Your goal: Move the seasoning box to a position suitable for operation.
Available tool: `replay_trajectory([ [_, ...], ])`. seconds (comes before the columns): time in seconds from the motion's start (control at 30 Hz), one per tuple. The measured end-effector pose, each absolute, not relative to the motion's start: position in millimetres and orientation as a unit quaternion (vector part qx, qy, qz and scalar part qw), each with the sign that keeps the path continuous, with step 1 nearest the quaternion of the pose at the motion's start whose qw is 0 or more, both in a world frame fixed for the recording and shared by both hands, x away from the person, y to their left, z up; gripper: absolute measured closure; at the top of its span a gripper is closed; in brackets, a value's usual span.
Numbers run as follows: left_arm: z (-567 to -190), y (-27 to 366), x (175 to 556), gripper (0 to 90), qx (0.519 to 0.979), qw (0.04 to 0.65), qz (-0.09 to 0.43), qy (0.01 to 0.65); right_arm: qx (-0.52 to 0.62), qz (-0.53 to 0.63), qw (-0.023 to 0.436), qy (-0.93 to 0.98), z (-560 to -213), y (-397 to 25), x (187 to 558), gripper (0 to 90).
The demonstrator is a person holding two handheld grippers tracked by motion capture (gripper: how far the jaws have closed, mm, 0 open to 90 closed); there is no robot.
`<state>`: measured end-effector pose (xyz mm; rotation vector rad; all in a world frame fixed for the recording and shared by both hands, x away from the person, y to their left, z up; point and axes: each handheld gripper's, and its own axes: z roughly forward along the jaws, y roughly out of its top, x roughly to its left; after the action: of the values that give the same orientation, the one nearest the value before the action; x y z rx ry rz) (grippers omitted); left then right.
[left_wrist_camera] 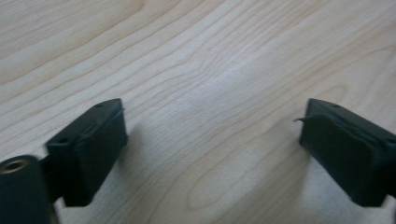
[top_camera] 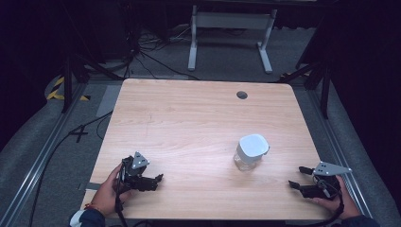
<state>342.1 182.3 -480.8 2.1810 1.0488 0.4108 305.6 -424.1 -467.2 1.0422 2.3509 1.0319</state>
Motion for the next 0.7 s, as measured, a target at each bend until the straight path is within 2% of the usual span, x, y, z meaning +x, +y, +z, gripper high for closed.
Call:
replay_trajectory([
  [0.07,-481.3,179.7,342.5,0.4,0.832,0.333,0.155,0.416,0.369,0.366,0.185,0.834,-467.2,-424.4,305.5,24.0],
  [0.13,-481.7,178.2,343.5,0.3,0.833,0.337,0.157,0.409,0.368,0.360,0.178,0.838,-465.1,-425.6,306.4,26.9],
  [0.33,-480.9,168.7,350.5,0.2,0.847,0.340,0.143,0.383,0.371,0.356,0.180,0.839,-461.7,-423.9,310.7,42.5],
  [0.37,-480.9,168.7,350.5,0.1,0.847,0.340,0.143,0.383,0.371,0.356,0.180,0.839,-461.7,-423.9,310.7,42.5],
  [0.4,-481.3,164.9,350.3,0.1,0.848,0.342,0.140,0.380,0.352,0.368,0.208,0.835,-455.2,-420.2,309.4,49.3],
  [0.47,-481.1,164.2,350.2,0.2,0.853,0.343,0.139,0.369,0.347,0.385,0.220,0.827,-449.4,-419.0,309.0,51.4],
  [0.6,-481.0,160.3,349.5,0.2,0.862,0.347,0.131,0.346,0.344,0.436,0.252,0.792,-420.8,-411.1,318.3,69.8],
  [0.7,-480.8,157.6,350.3,0.2,0.867,0.348,0.126,0.334,0.329,0.460,0.250,0.786,-401.7,-396.0,332.8,77.1],
])
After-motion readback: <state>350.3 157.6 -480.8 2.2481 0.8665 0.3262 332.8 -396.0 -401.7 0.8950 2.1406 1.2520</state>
